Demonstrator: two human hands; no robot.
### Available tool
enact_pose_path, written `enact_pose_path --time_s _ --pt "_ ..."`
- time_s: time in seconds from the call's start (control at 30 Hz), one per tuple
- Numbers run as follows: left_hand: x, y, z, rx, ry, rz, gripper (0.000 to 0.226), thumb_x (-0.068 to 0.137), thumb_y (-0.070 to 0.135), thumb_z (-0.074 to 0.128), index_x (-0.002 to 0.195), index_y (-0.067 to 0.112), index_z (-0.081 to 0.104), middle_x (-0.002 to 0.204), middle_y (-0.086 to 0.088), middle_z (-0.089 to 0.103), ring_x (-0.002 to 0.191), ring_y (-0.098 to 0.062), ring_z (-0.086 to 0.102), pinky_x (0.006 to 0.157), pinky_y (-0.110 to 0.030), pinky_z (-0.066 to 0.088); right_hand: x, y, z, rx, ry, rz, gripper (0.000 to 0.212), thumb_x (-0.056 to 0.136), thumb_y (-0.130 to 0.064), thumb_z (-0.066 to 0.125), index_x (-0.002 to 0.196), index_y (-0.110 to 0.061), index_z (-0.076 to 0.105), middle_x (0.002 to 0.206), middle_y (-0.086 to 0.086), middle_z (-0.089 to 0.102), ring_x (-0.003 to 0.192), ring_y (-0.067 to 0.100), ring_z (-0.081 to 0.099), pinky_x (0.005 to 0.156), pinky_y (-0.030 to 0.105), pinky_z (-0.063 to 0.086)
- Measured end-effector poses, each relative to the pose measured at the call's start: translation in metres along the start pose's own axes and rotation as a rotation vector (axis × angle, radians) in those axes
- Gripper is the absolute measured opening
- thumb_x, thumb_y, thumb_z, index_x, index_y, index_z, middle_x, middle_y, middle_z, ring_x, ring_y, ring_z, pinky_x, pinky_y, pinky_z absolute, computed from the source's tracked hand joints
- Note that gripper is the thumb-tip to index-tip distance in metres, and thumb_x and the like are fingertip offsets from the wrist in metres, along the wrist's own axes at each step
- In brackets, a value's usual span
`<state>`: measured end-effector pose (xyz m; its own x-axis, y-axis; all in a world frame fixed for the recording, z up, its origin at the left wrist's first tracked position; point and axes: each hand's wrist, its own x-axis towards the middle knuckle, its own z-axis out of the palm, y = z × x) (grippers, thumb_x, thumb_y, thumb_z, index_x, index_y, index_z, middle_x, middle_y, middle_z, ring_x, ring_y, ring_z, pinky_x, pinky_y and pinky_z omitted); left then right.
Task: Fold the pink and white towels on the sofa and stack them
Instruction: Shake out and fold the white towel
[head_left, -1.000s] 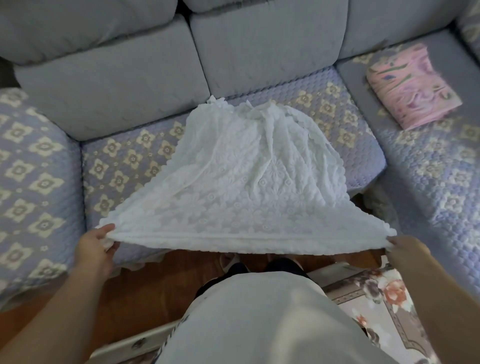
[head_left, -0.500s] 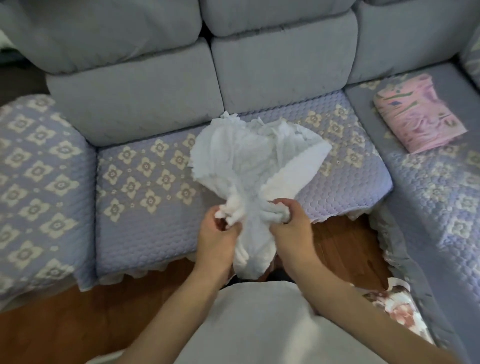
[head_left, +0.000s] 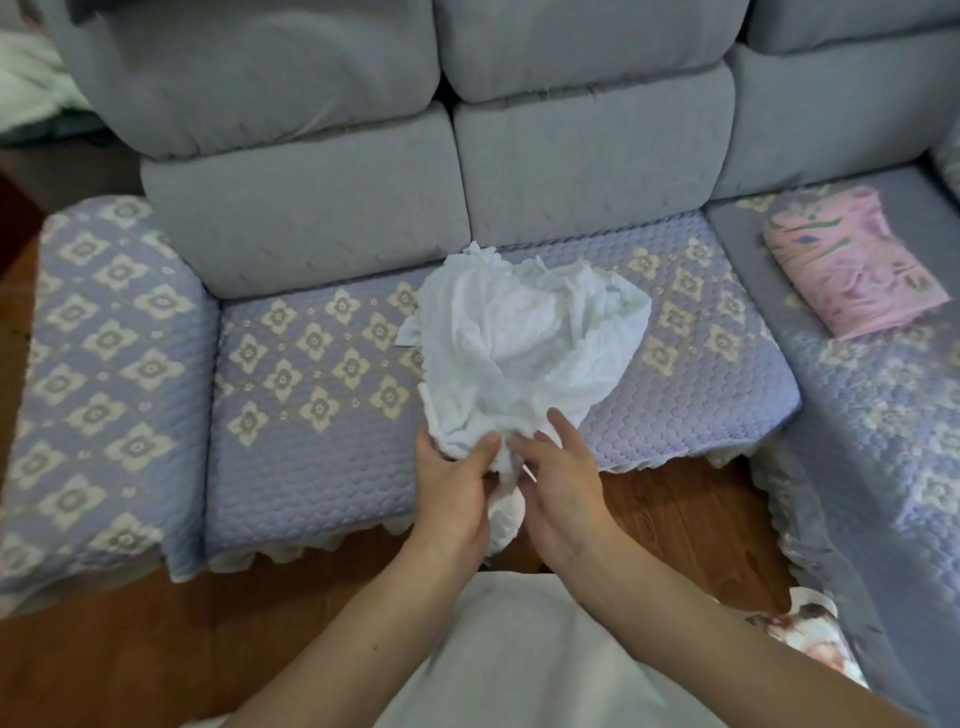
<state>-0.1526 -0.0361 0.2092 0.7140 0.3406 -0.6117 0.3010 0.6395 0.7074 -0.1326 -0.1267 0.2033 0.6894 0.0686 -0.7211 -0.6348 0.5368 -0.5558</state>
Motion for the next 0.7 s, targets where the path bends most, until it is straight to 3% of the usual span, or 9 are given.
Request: enact_pose_path --time_s 0.1,0.17,0.3,0.43,0.47,0.57,0.63,0.7 --pt "0.001 0.001 -0.003 0.173 0.08 0.069 0.05 0.086 -0.009 0.067 0.127 0.019 0.057 0.11 -0.005 0.073 0.097 -0.021 0.074 0.079 -0.039 0.062 -0.004 0.0 0.003 0.054 -0.035 0.081 0.038 0.09 0.007 0.057 0.128 0.003 0.058 0.118 0.022 0.07 0.107 0.032 0.07 0.097 0.043 0.055" --pt "0.003 0.0 -0.005 0.278 0.087 0.093 0.049 0.086 -0.007 0.067 0.125 0.02 0.06 0.108 -0.002 0.074 0.095 -0.017 0.074 0.08 -0.037 0.062 -0.006 0.002 0.005 0.09 -0.03 0.146 0.035 0.092 0.006 0.055 0.127 0.011 0.054 0.119 0.027 0.067 0.11 0.036 0.068 0.099 0.047 0.053" --pt "0.001 0.001 -0.005 0.169 0.029 -0.017 0.032 0.09 -0.005 0.057 0.117 0.011 0.067 0.103 -0.01 0.076 0.096 -0.026 0.074 0.087 -0.042 0.059 -0.011 0.003 0.01 0.082 -0.004 0.183 0.031 0.097 -0.005 0.058 0.127 0.005 0.058 0.12 0.021 0.069 0.109 0.031 0.069 0.092 0.042 0.056" --pt "0.005 -0.004 -0.007 0.273 0.165 -0.052 0.015 0.097 0.022 0.061 0.104 0.012 0.069 0.075 0.001 0.075 0.067 -0.007 0.073 0.056 -0.019 0.055 -0.012 0.001 0.016 0.02 0.059 0.247 0.034 0.101 -0.021 0.057 0.126 0.002 0.06 0.121 0.028 0.063 0.11 0.035 0.065 0.093 0.046 0.053" --pt "0.006 -0.003 -0.006 0.296 0.179 -0.052 0.016 0.097 0.029 0.063 0.101 0.014 0.07 0.077 0.002 0.076 0.068 -0.007 0.073 0.059 -0.02 0.056 -0.014 0.0 0.017 0.009 0.062 0.275 0.034 0.1 -0.022 0.057 0.124 0.002 0.062 0.12 0.027 0.065 0.105 0.035 0.067 0.089 0.044 0.055" --pt "0.01 0.001 -0.012 0.425 0.186 -0.065 0.022 0.097 0.038 0.06 0.094 0.019 0.071 0.085 -0.003 0.077 0.079 -0.02 0.075 0.078 -0.037 0.061 -0.015 -0.003 0.017 0.025 0.025 0.275 0.018 0.096 -0.014 0.058 0.103 0.0 0.068 0.088 0.013 0.07 0.067 0.021 0.07 0.059 0.031 0.054" --pt "0.013 0.007 -0.019 0.447 0.254 -0.028 0.027 0.097 0.042 0.06 0.086 0.019 0.07 0.091 -0.008 0.077 0.084 -0.027 0.073 0.084 -0.043 0.06 -0.016 -0.007 0.018 -0.015 0.021 0.22 0.014 0.095 -0.013 0.059 0.094 -0.003 0.069 0.082 0.009 0.072 0.065 0.02 0.071 0.064 0.032 0.054" --pt "0.013 0.018 -0.028 0.359 0.321 0.003 0.033 0.093 0.046 0.064 0.078 0.017 0.07 0.087 -0.005 0.077 0.084 -0.033 0.073 0.083 -0.047 0.06 -0.011 -0.014 0.015 -0.113 0.078 0.025 0.017 0.095 -0.014 0.06 0.103 -0.006 0.073 0.1 0.01 0.076 0.087 0.026 0.075 0.083 0.041 0.059"
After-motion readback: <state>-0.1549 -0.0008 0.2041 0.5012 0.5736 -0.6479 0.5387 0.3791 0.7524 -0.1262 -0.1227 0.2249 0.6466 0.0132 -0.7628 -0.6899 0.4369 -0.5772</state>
